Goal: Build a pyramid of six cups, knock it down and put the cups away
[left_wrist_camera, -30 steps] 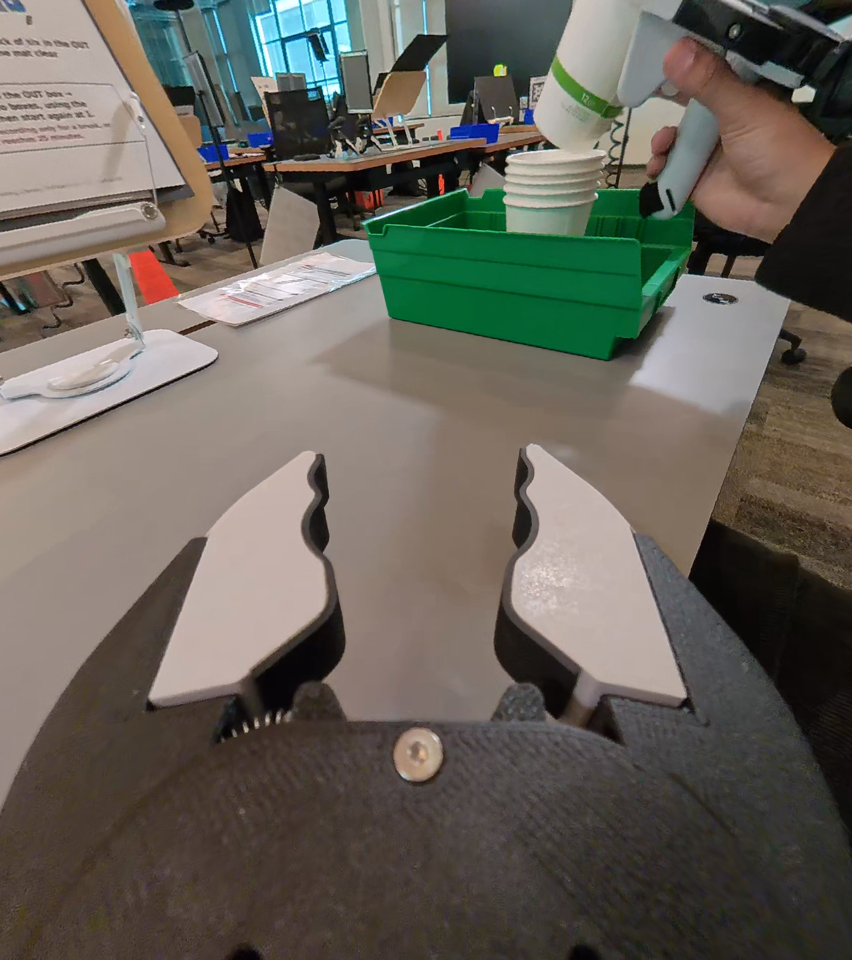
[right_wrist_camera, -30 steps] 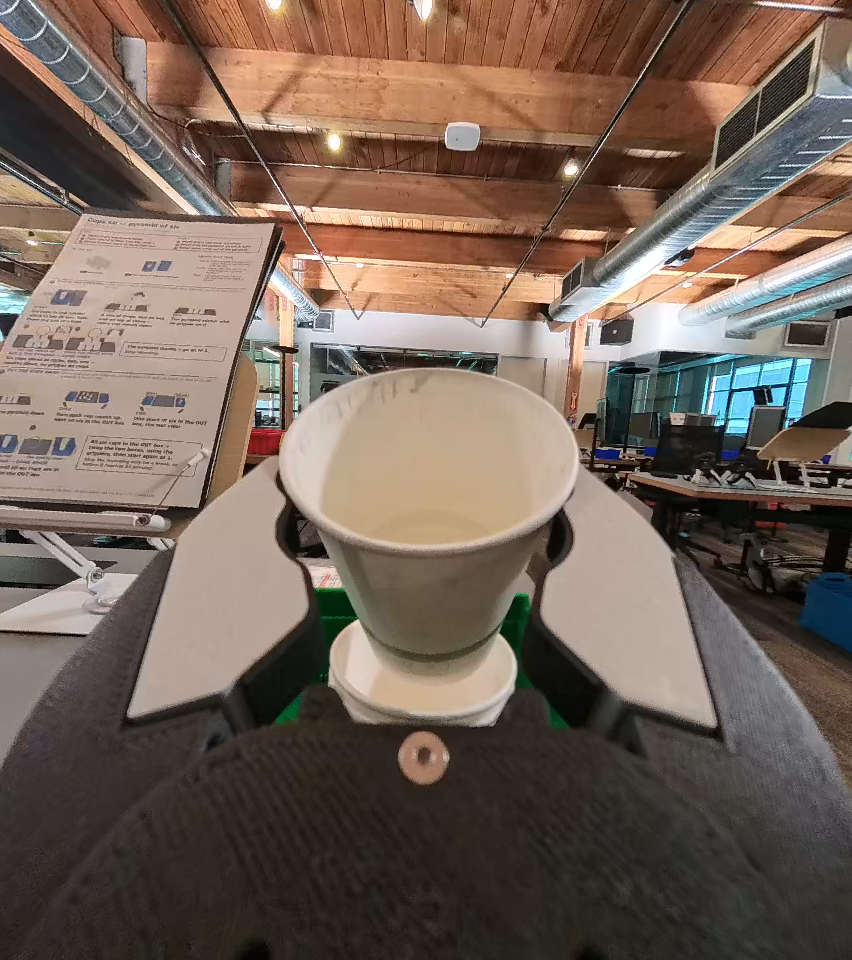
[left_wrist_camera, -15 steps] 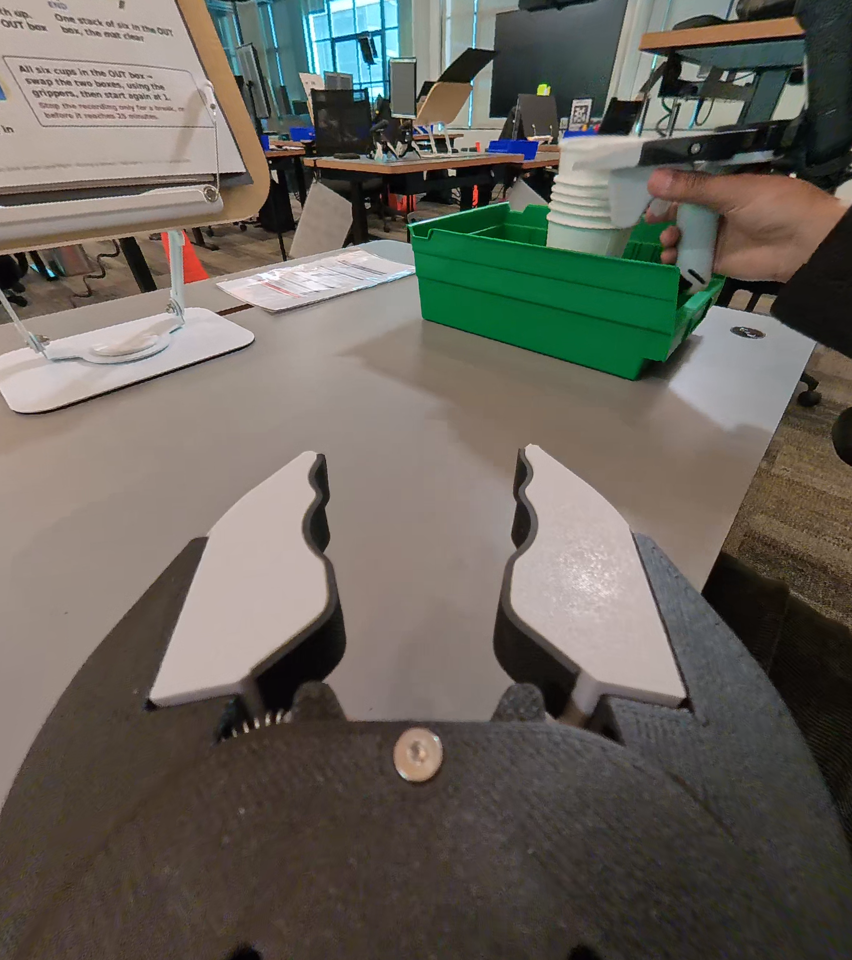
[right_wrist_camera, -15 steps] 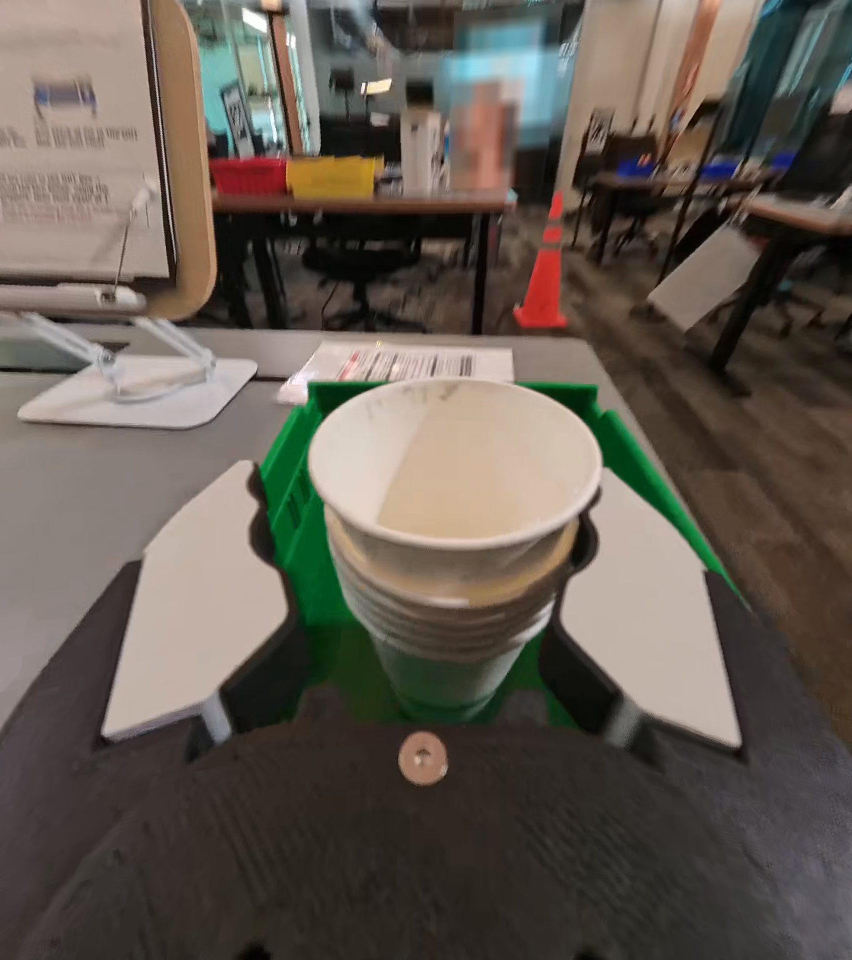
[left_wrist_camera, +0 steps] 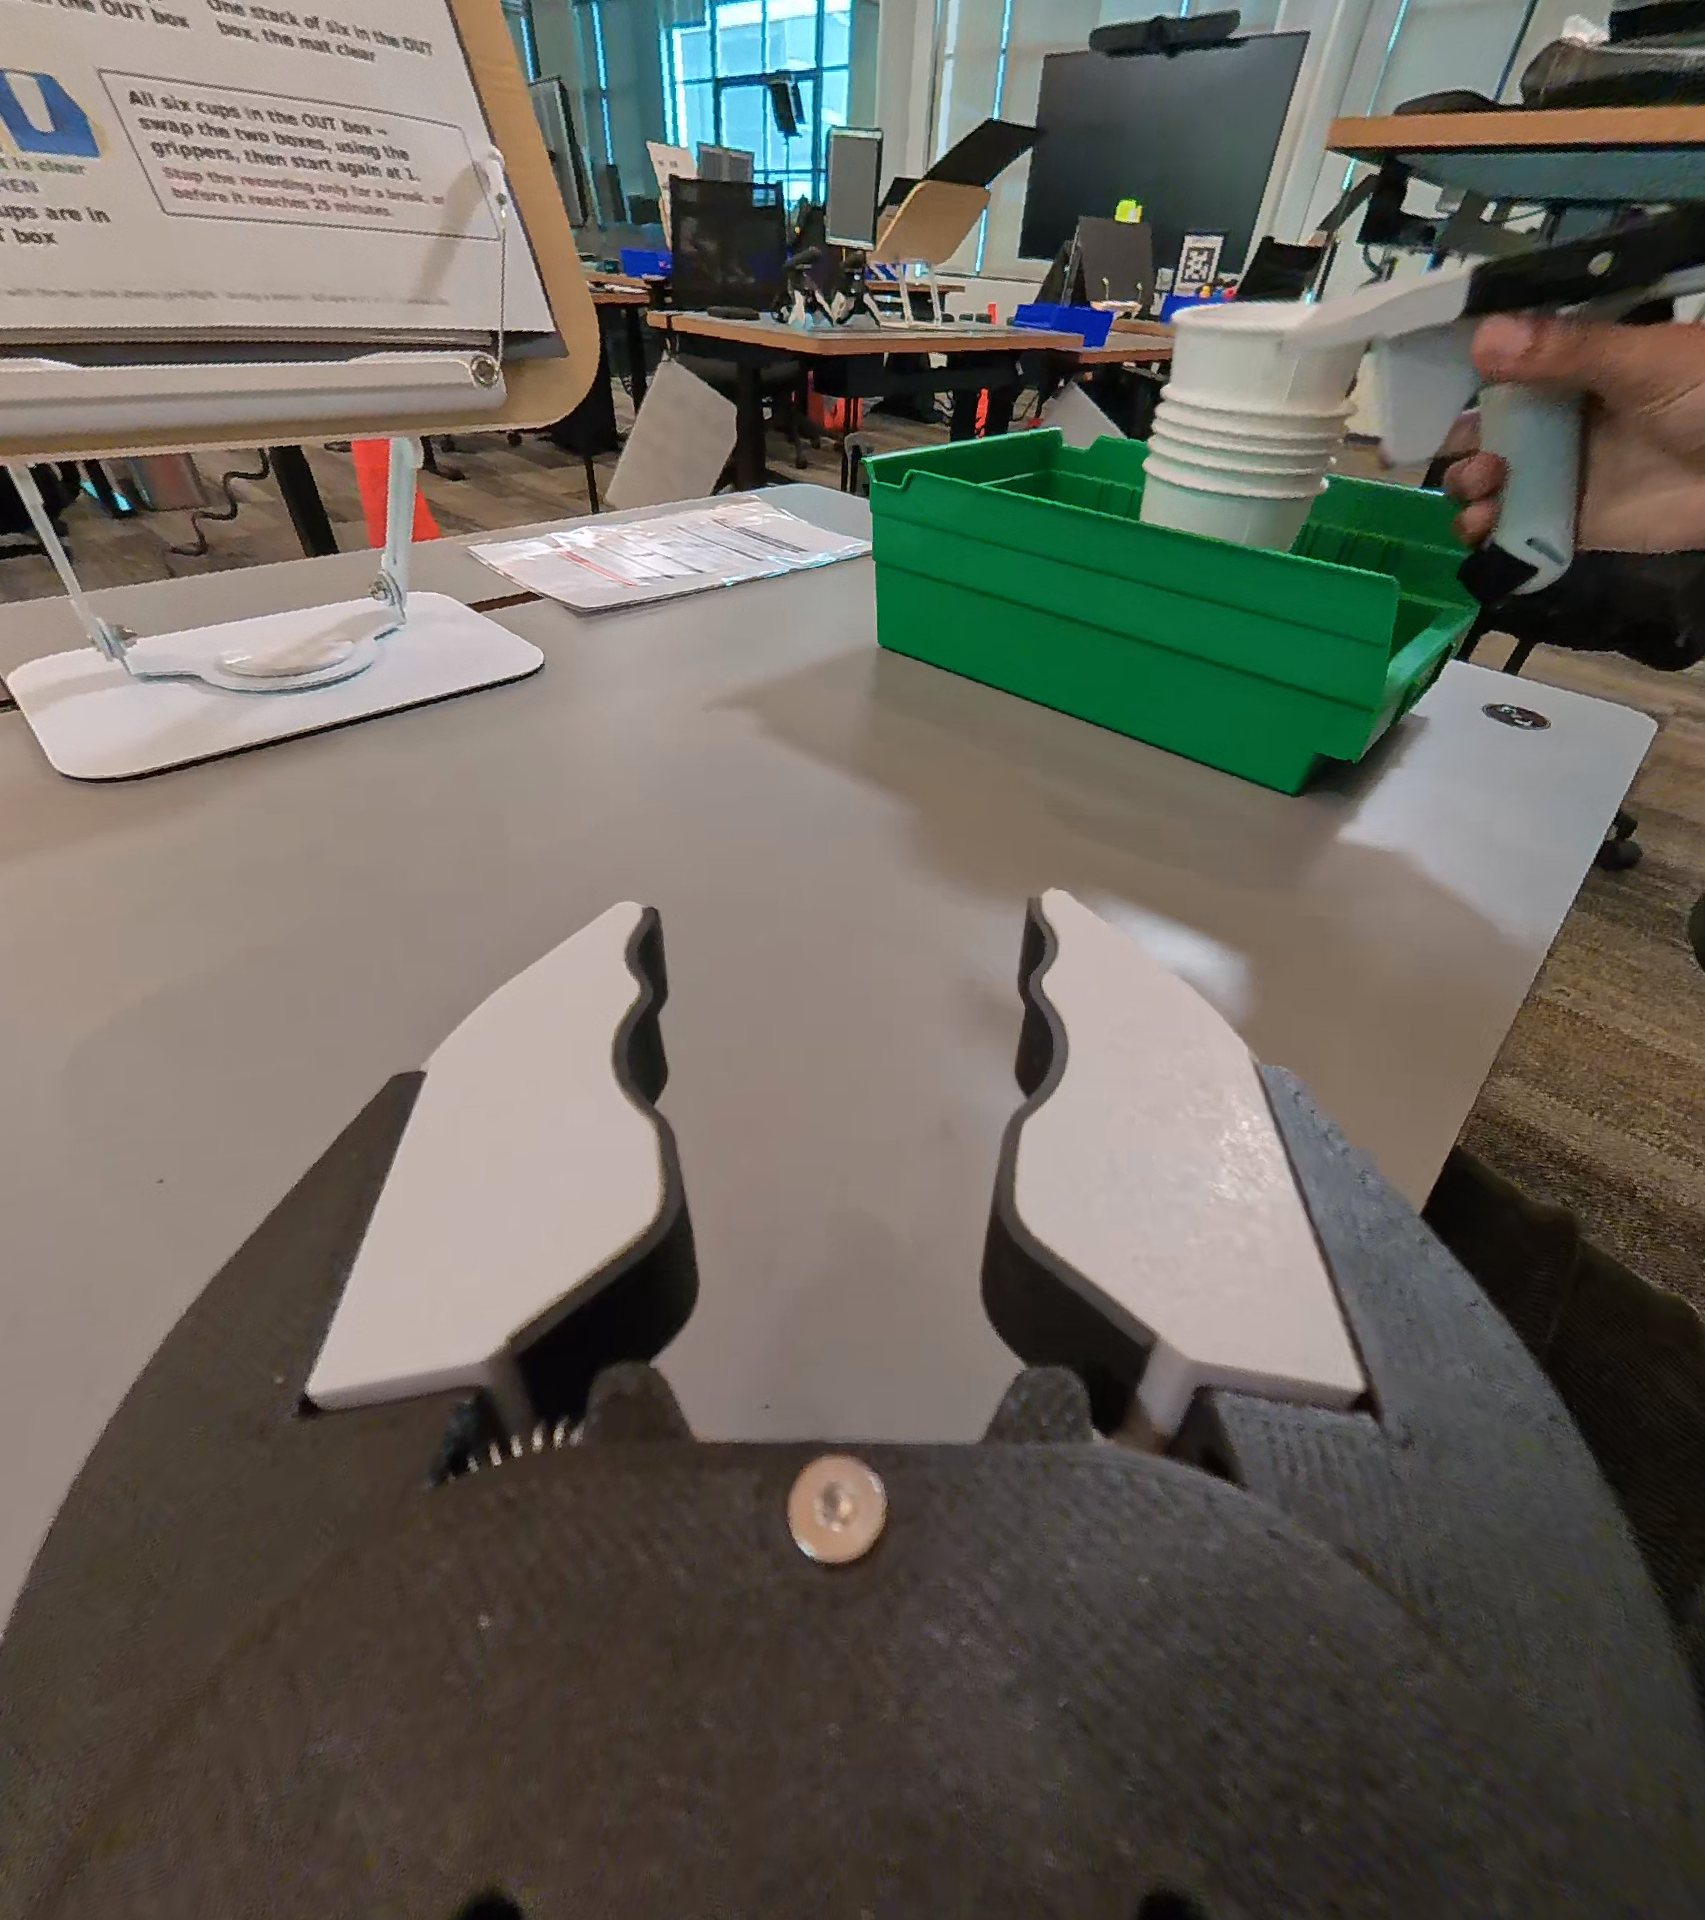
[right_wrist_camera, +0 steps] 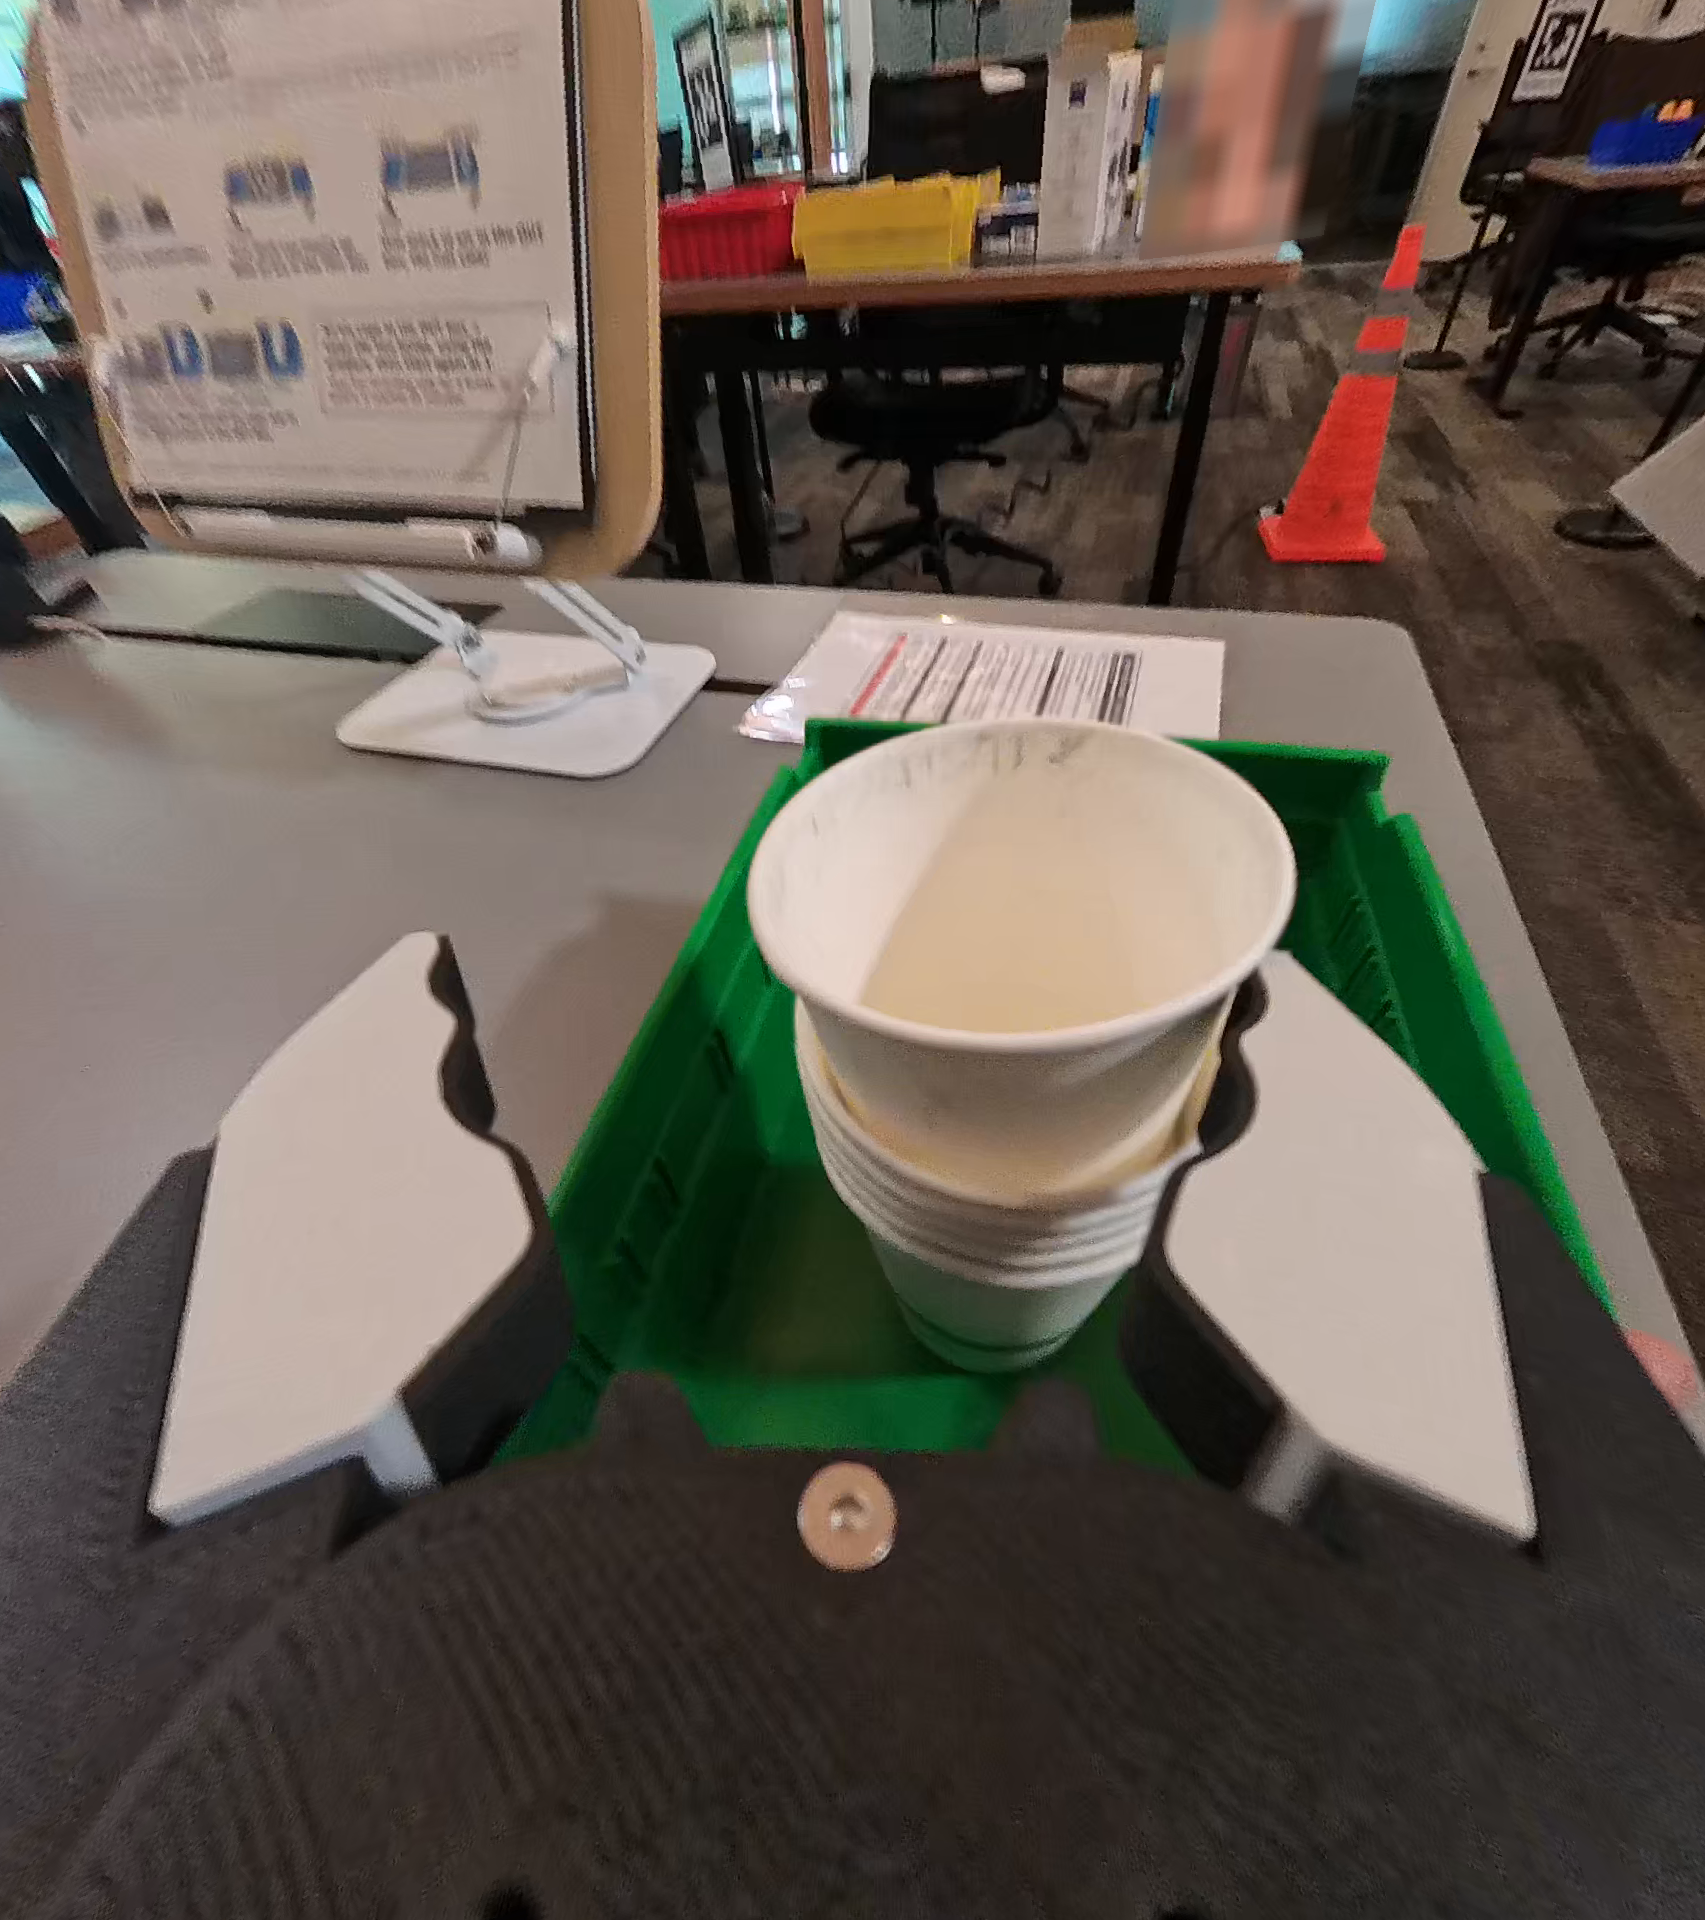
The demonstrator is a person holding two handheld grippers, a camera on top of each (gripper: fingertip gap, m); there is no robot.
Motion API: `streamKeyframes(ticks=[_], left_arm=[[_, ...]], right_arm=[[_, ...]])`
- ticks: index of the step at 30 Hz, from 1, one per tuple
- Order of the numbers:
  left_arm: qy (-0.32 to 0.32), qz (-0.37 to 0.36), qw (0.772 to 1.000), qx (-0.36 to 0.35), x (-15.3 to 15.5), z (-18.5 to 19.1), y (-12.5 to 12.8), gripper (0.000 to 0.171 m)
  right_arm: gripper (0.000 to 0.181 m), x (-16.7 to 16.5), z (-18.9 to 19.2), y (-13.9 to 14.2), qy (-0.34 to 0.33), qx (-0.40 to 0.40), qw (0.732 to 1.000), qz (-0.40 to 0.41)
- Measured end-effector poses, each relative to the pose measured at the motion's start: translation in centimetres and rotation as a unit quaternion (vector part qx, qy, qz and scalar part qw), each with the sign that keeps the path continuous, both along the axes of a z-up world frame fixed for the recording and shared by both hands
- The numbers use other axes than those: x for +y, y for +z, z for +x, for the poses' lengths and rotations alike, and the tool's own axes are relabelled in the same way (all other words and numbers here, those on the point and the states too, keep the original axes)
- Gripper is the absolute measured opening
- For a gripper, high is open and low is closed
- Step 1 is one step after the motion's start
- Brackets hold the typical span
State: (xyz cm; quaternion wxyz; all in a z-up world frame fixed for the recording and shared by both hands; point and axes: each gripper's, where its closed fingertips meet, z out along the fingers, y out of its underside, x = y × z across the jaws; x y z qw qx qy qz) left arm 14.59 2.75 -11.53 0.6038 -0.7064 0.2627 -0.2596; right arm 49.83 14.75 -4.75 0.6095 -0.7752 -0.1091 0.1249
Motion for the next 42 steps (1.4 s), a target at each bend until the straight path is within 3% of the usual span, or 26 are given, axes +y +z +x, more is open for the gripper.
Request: streamKeyframes(ticks=[7,16,29,42], left_arm=[[-0.003,-0.005,1.000,0.003,0.1,0.1,-0.3,0.064],[0.002,-0.004,1.000,0.002,0.1,-0.1,-0.2,0.065],[0.003,-0.009,1.000,0.006,0.2,-0.1,-0.6,0.065],[0.005,-0.012,1.000,0.006,0.4,-0.2,-0.6,0.065]], right_arm=[[0.131,-1.4,0.3,3.7,0.029,0.068,0.996,0.042],[0.129,-0.8,-1.1,0.5,0.039,-0.011,0.999,0.001],[0.109,-1.0,-1.2,0.7,0.054,0.030,0.998,-0.004],[0.113,-1.0,-1.2,1.0,0.053,0.019,0.998,0.006]])
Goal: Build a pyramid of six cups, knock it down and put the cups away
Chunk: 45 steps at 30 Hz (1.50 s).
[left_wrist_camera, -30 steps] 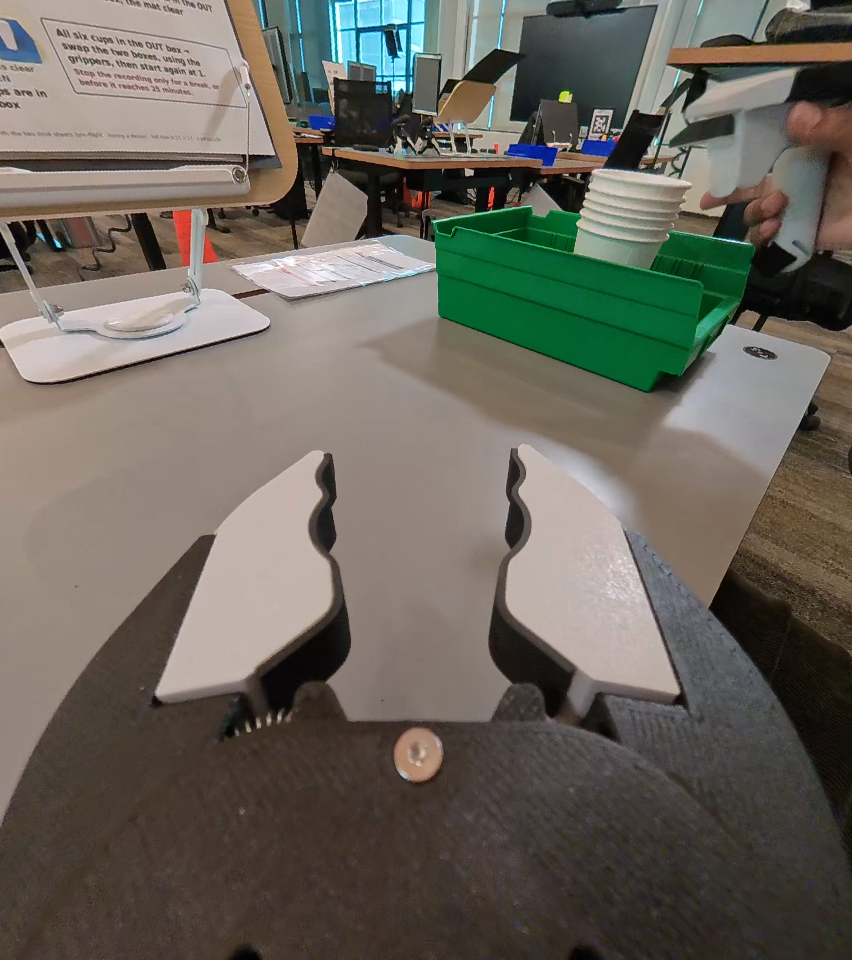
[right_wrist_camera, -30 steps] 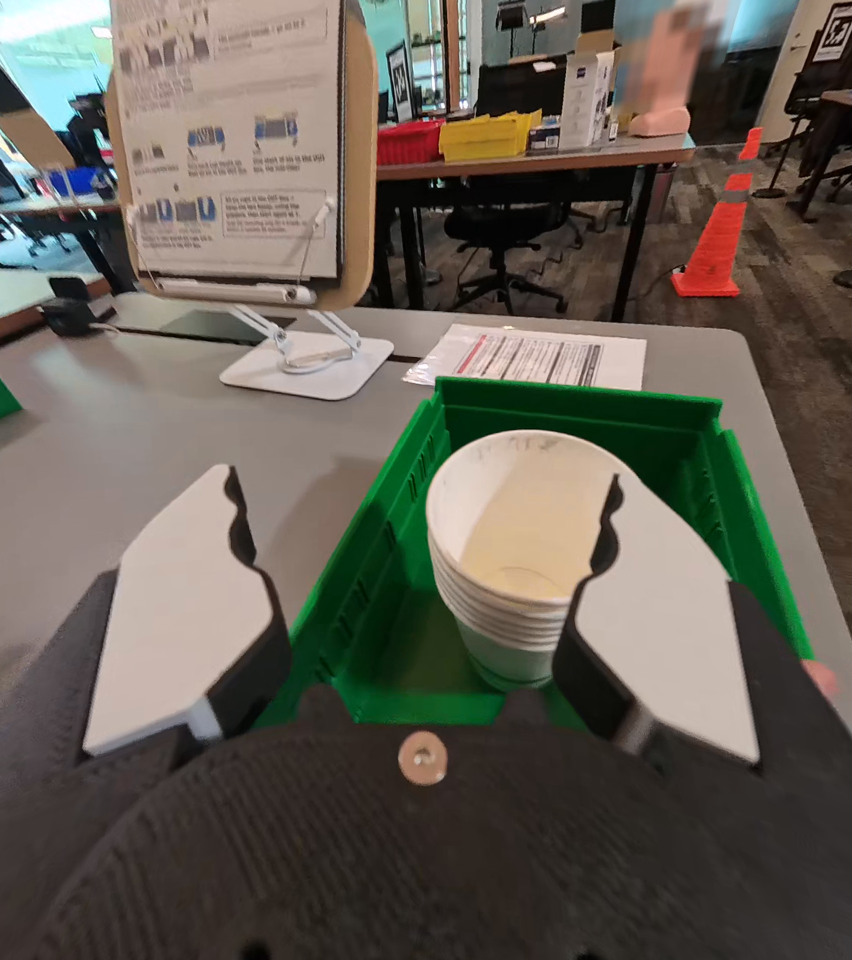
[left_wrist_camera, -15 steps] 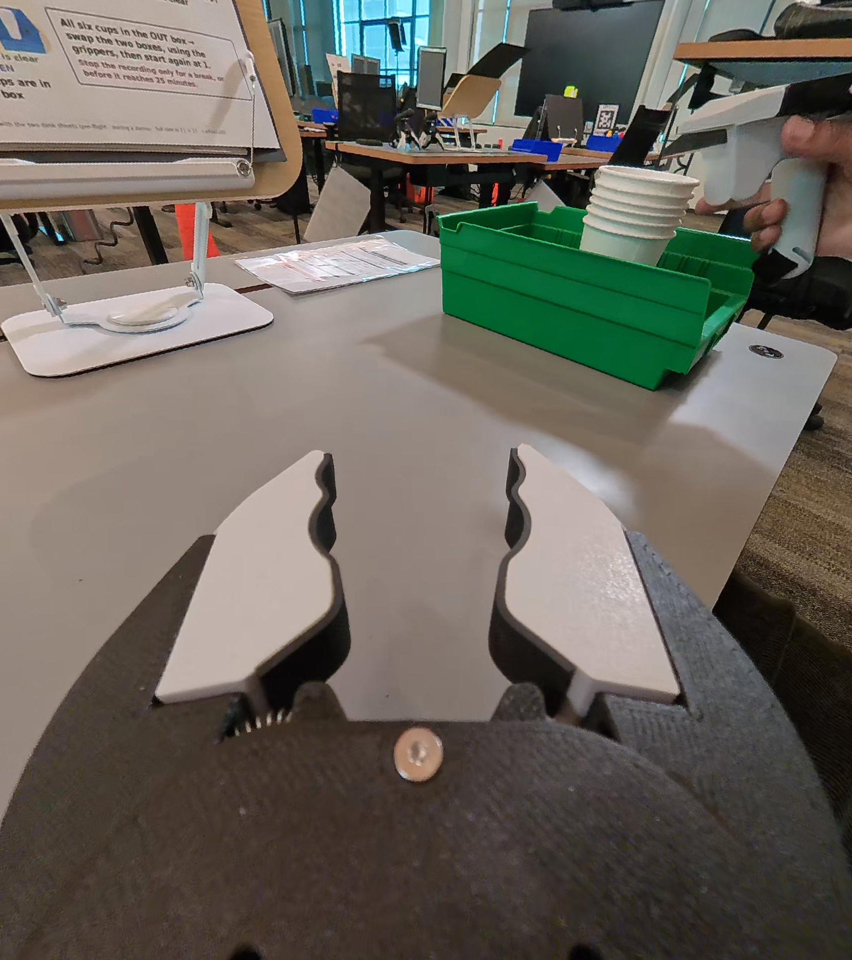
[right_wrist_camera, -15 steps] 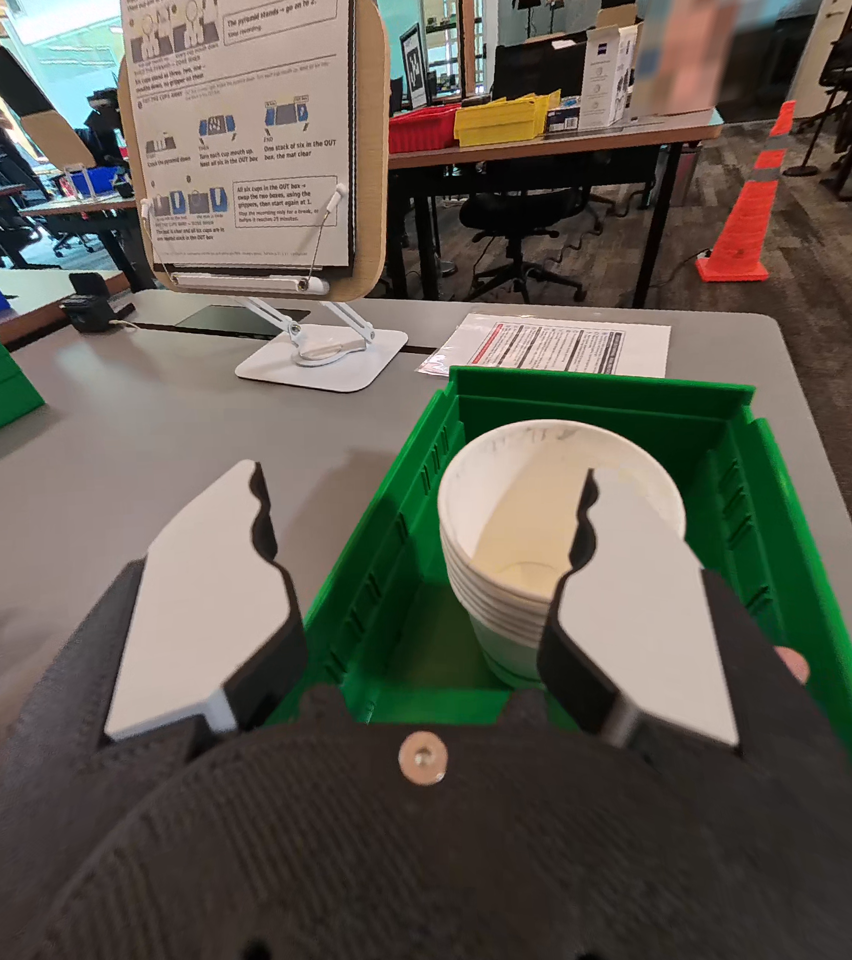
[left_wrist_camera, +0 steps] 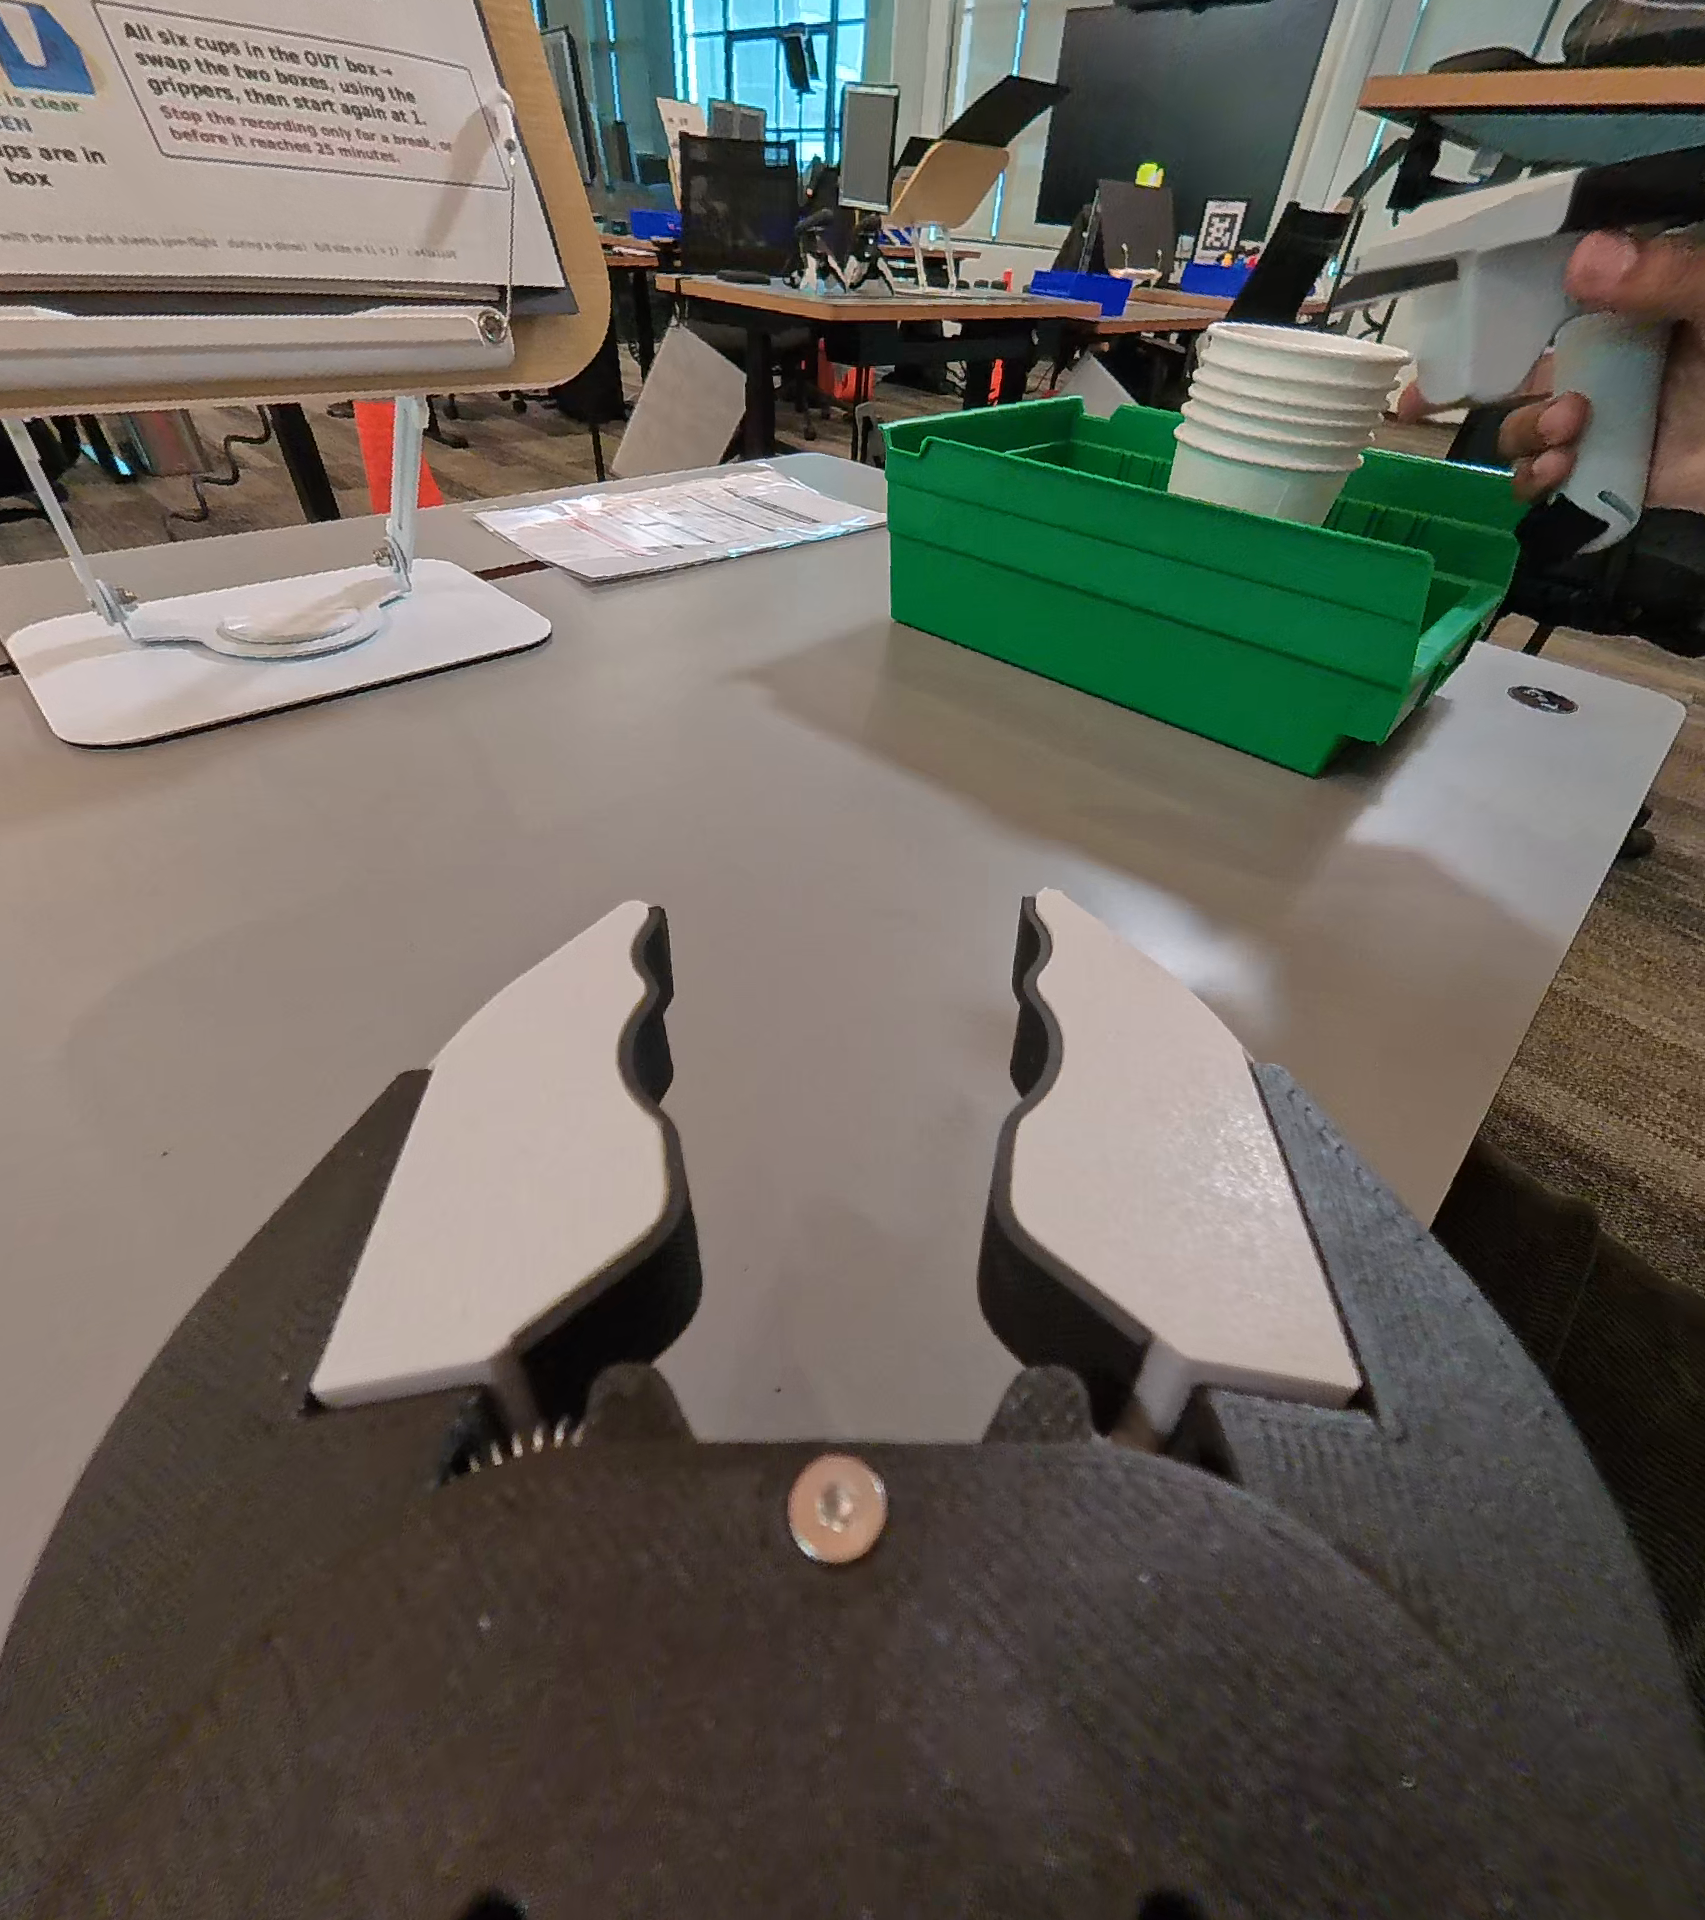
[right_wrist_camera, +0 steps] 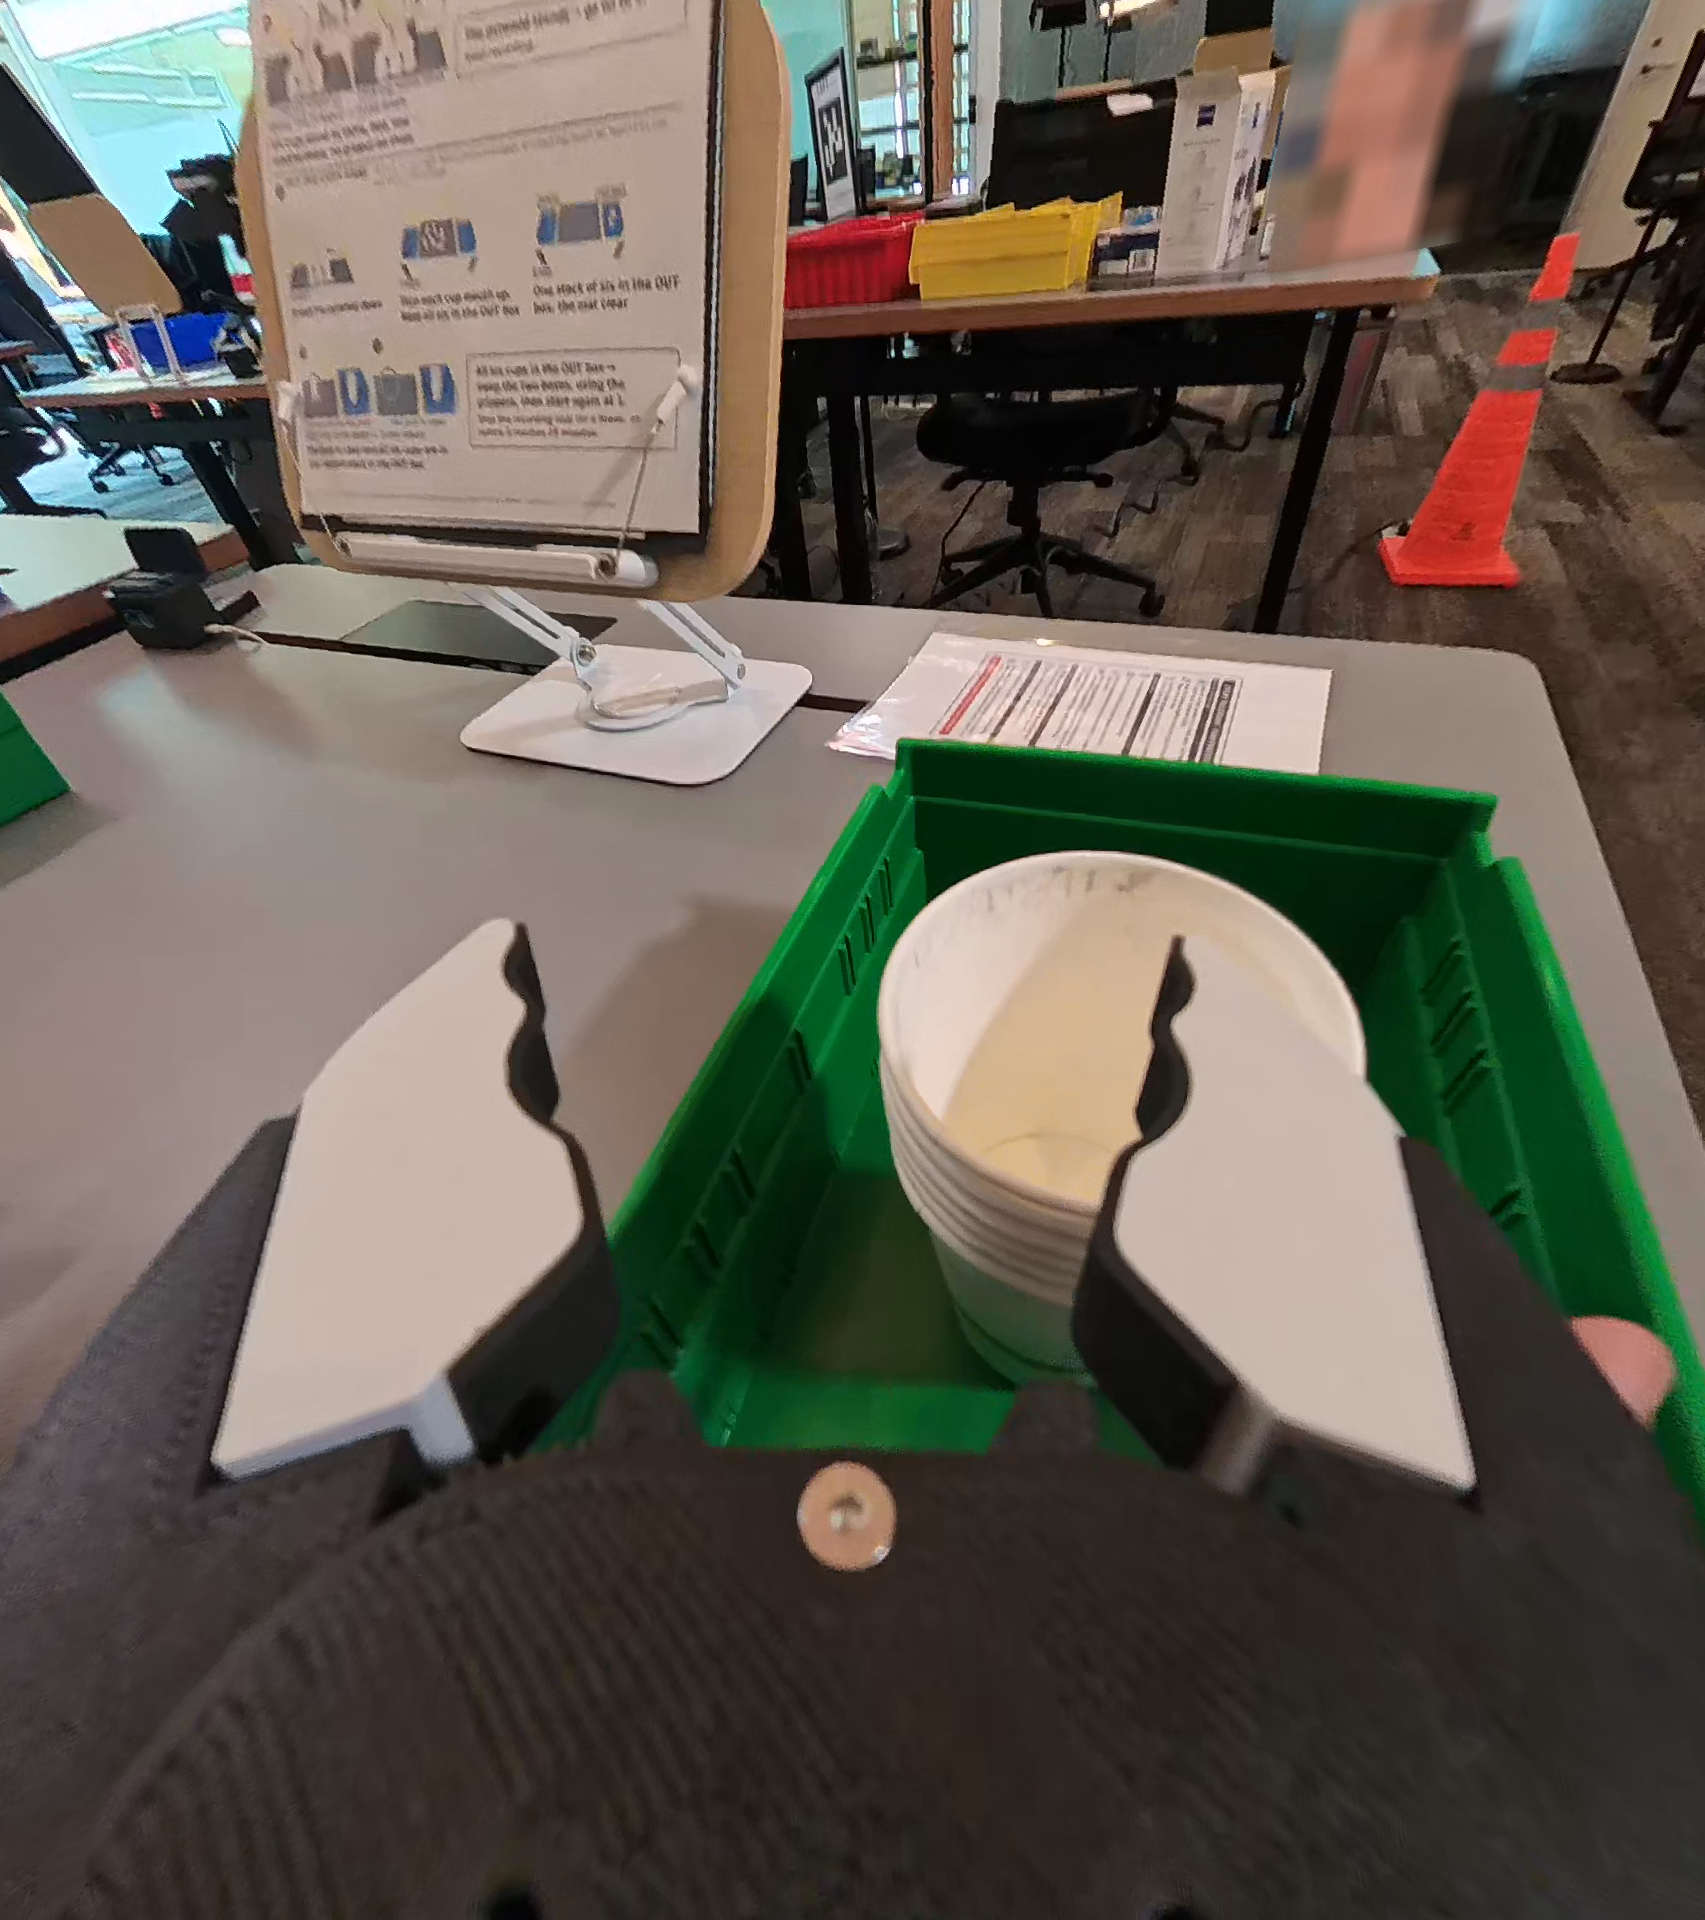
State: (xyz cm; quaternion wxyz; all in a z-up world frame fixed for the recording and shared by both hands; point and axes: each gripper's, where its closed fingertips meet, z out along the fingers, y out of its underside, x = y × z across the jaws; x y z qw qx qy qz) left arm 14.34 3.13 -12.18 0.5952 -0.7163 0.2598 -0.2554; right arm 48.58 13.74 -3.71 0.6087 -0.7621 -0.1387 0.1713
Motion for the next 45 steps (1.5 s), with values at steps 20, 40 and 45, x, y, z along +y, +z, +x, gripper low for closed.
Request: streamKeyframes(ticks=[20,40,45], left_arm=[[0.003,-0.004,1.000,0.000,0.2,-0.1,-0.2,0.065],[0.205,0.153,0.809,0.529,3.5,-8.8,-1.8,0.061],[0.209,0.227,0.624,0.718,3.2,-9.8,-0.3,0.063]], right_arm=[[0.099,0.3,1.4,0.7,-0.036,-0.017,0.999,0.032],[0.094,-1.4,13.9,-6.0,-0.170,0.015,0.975,-0.142],[0.082,-1.5,12.6,-8.1,-0.116,0.050,0.976,-0.179]])
